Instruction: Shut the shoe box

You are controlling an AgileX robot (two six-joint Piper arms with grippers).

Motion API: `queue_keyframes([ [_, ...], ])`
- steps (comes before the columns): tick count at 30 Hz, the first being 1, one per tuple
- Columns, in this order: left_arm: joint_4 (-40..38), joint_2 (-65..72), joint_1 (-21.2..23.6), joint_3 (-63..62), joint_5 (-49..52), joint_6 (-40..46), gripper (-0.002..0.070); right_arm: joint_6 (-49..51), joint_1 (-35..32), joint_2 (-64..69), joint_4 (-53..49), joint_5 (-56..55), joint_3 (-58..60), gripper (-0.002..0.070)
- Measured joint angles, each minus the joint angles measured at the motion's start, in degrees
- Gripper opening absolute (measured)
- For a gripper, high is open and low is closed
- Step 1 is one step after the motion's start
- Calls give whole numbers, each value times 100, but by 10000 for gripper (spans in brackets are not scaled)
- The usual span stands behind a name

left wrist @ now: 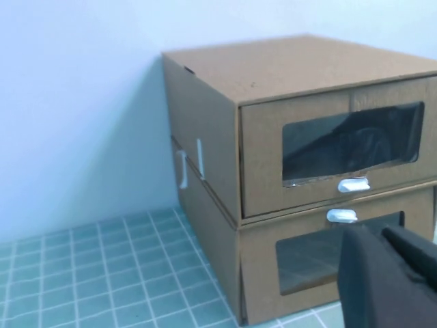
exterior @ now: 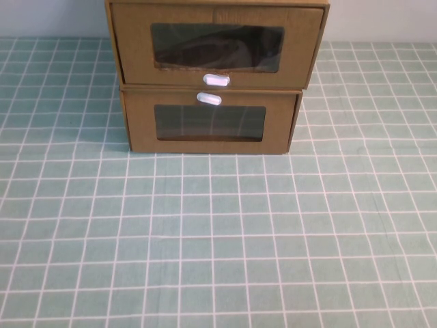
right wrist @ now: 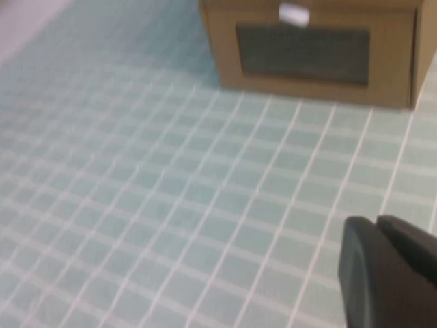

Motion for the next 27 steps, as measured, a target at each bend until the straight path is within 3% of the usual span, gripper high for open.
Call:
queue_keyframes([
  [6, -39, -1830, 0, 1475, -230, 0, -5, 0, 0, -366, 22, -1949, 1275, -11],
  [13, -45, -1973, 0, 2542, -356, 0, -5, 0, 0, -333, 27, -3525, 2480, -11],
  [27, -34, -1973, 0, 2875, 300, 0, -5, 0, 0, -308, 36, -3393, 3134, -12],
])
